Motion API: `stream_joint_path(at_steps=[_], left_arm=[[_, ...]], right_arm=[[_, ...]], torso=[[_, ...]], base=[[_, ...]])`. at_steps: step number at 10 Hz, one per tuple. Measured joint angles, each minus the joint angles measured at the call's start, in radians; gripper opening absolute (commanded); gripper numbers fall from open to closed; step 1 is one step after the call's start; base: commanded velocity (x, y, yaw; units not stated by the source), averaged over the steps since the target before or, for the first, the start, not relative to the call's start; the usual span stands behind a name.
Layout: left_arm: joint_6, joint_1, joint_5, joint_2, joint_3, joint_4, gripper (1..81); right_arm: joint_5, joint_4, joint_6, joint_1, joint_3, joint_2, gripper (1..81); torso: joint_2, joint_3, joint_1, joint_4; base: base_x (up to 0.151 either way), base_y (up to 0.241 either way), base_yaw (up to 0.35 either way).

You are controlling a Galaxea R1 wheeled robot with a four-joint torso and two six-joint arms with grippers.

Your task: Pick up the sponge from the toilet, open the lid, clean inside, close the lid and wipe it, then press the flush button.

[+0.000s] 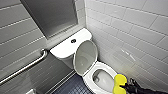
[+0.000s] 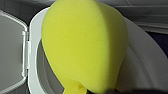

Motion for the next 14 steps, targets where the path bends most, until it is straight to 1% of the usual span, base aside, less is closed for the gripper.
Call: stream_joint_path(at_steps=[4,5,7,8,9,10,12,14], left_arm=[[0.001,0.000,0.000,0.010,-0.001,0.000,81.1],[0.001,0.000,0.000,0.011,-0.001,0.000,81.1],[0.001,0.000,0.001,0.015,-0.001,0.000,81.1],[0.001,0.000,0.000,0.015,-0.001,0.000,81.1],[0.003,-0.001,0.001,0.016,-0.001,0.000,81.1],[0.004,-0.003,0.002,0.018,-0.004,0.000,81.1],[0.004,-0.003,0.000,0.021,-0.008,0.000,81.1],[0.004,-0.012,0.001,0.021,-0.013,0.000,81.1]], right_arm=[[0.181,0.006,0.005,-0.109,0.062,-0.029,1.0],[0.214,0.006,0.006,-0.130,0.081,-0.031,1.0],[0.225,0.004,0.006,-0.191,0.143,-0.037,1.0],[0.201,0.003,0.005,-0.220,0.179,-0.041,1.0],[0.154,-0.003,0.002,-0.244,0.225,-0.057,1.0],[0.135,-0.007,0.000,-0.260,0.273,-0.083,1.0],[0.143,-0.012,-0.001,-0.231,0.368,-0.138,1.0],[0.138,-0.019,-0.001,-0.142,0.437,-0.153,1.0]], torso=[[0.000,0.000,0.000,0.000],[0.000,0.000,0.000,0.000],[-0.001,0.000,0.000,0.000],[-0.001,0.000,0.000,0.000],[-0.001,0.000,0.000,0.000],[-0.001,0.000,0.000,0.000],[-0.001,0.000,0.000,0.000],[-0.001,0.000,0.000,0.000]], base=[[0.000,0.000,0.000],[0.000,0.000,0.000],[0.000,0.000,0.000],[0.000,0.000,0.000],[0.000,0.000,0.000],[0.000,0.000,0.000],[0.000,0.000,0.000],[0.000,0.000,0.000]])
